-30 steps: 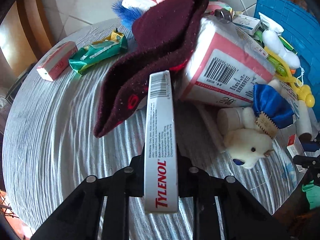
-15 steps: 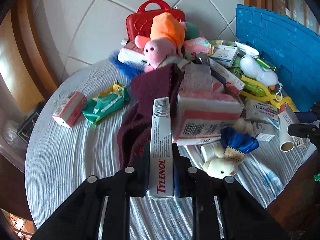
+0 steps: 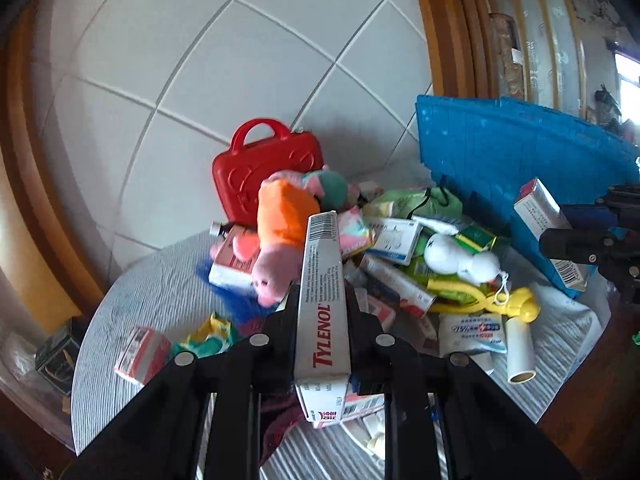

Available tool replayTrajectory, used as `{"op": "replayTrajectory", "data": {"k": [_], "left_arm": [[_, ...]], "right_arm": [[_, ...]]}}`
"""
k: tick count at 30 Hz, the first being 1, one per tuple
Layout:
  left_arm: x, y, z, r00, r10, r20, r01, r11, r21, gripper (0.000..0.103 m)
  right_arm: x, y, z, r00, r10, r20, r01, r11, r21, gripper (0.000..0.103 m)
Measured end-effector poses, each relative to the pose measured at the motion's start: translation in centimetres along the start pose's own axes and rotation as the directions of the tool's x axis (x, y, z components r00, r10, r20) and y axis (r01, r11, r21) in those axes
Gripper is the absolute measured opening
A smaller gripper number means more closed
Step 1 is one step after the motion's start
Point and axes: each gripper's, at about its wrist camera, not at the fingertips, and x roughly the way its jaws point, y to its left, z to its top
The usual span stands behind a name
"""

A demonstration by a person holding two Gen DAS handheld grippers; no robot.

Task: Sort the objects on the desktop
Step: 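Carry both medicine boxes over the blue crate and release them inside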

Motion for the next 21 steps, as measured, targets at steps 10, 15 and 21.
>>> {"op": "replayTrajectory", "data": {"k": [10,15,21], "left_arm": [[-0.7,-10.7,12.0,0.972,-0.134,0.194,0.108,0.984,0.139,0.018],[-0.7,-18.4,18.6,0.94,-0.203,0.274,0.158,0.971,0.177,0.018],[0.3,-28.3,24.7,0.912,-0.263,0.315,0.196,0.954,0.227,0.018]], "right_arm": [[-7.3,-7.6,4.2,0.964,-0.184,0.191,0.17,0.981,0.089,0.026],[-11.1,-14.4,5.3,0.929,-0.273,0.25,0.242,0.959,0.147,0.026],[-15.8,-24.0,5.5,0.882,-0.38,0.279,0.319,0.917,0.239,0.026]]}}
